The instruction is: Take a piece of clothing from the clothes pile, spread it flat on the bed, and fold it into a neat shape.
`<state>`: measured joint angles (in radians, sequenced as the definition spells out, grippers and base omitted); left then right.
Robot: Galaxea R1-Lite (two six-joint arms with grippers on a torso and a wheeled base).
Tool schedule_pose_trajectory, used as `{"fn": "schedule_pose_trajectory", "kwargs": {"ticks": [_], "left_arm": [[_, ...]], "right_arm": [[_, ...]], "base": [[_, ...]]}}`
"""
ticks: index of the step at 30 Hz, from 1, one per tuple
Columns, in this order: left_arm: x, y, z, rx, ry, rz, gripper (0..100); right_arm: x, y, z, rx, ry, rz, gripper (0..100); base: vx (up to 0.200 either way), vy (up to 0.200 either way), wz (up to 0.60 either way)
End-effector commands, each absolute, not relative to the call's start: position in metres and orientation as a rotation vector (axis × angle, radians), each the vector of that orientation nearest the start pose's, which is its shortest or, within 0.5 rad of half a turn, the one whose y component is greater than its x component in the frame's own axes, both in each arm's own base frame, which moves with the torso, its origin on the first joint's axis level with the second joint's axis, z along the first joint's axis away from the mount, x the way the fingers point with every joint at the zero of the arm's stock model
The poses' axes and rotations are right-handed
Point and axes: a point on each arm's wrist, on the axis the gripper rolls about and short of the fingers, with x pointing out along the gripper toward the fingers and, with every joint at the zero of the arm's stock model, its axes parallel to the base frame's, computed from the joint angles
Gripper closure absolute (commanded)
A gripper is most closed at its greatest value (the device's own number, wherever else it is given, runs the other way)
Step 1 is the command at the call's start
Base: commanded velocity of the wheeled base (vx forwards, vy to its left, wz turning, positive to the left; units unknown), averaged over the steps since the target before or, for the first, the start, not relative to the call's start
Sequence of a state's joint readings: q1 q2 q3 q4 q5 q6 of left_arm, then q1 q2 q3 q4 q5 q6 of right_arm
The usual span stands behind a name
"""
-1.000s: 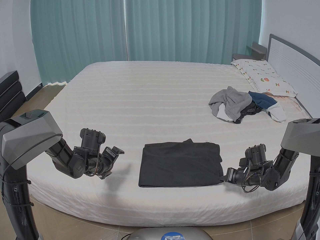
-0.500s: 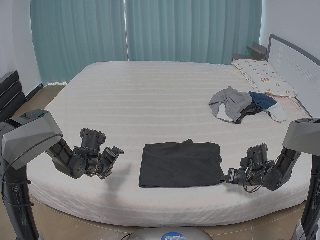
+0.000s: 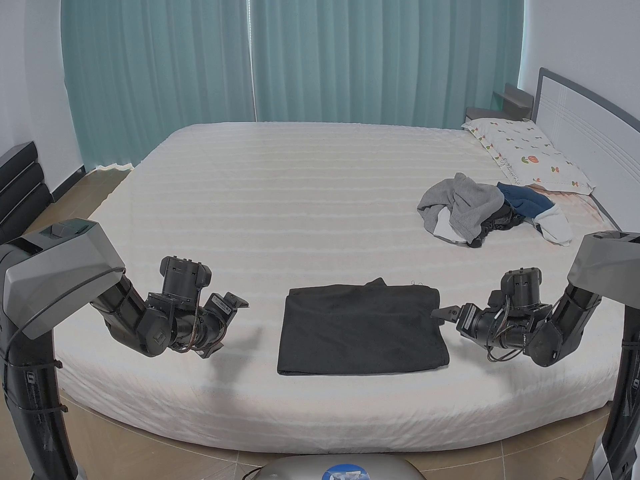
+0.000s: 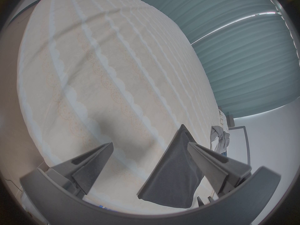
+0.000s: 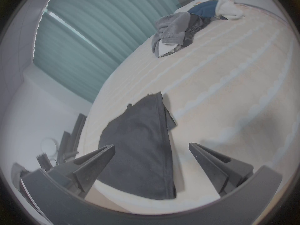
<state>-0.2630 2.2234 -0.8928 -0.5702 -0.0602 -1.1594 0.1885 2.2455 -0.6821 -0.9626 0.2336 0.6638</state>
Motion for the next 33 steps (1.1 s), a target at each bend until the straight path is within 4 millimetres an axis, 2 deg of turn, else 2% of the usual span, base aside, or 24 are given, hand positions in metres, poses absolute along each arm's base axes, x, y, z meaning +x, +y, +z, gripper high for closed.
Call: {"fn": "schedule_pose_trajectory", "kwargs": {"ticks": [1, 4, 6, 10, 18, 19, 33], "left_arm": [[0.358, -0.098, 0.016, -1.014, 0.836, 0.17, 0], [0.358, -0.097, 0.016, -1.011, 0.838, 0.172, 0], [0.358, -0.097, 0.016, -1.011, 0.838, 0.172, 0], [0.359, -0.097, 0.015, -1.009, 0.828, 0.183, 0], [0.36, -0.1, 0.012, -1.002, 0.823, 0.196, 0], [0.36, -0.1, 0.012, -1.002, 0.823, 0.196, 0], [0.361, -0.1, 0.013, -1.005, 0.82, 0.195, 0]], "right_arm": [[0.367, 0.07, -0.003, 0.755, 0.672, 0.161, 0], [0.375, 0.072, -0.01, 0.787, 0.667, 0.136, 0], [0.388, 0.073, -0.014, 0.802, 0.634, 0.117, 0], [0.397, 0.077, -0.023, 0.805, 0.619, 0.096, 0], [0.405, 0.08, -0.024, 0.845, 0.605, 0.095, 0], [0.406, 0.08, -0.024, 0.847, 0.605, 0.097, 100], [0.413, 0.077, -0.025, 0.88, 0.592, 0.078, 100]], "base": [[0.2, 0.0, 0.0], [0.2, 0.0, 0.0], [0.2, 0.0, 0.0], [0.0, 0.0, 0.0], [0.0, 0.0, 0.0], [0.0, 0.0, 0.0], [0.0, 0.0, 0.0]]}}
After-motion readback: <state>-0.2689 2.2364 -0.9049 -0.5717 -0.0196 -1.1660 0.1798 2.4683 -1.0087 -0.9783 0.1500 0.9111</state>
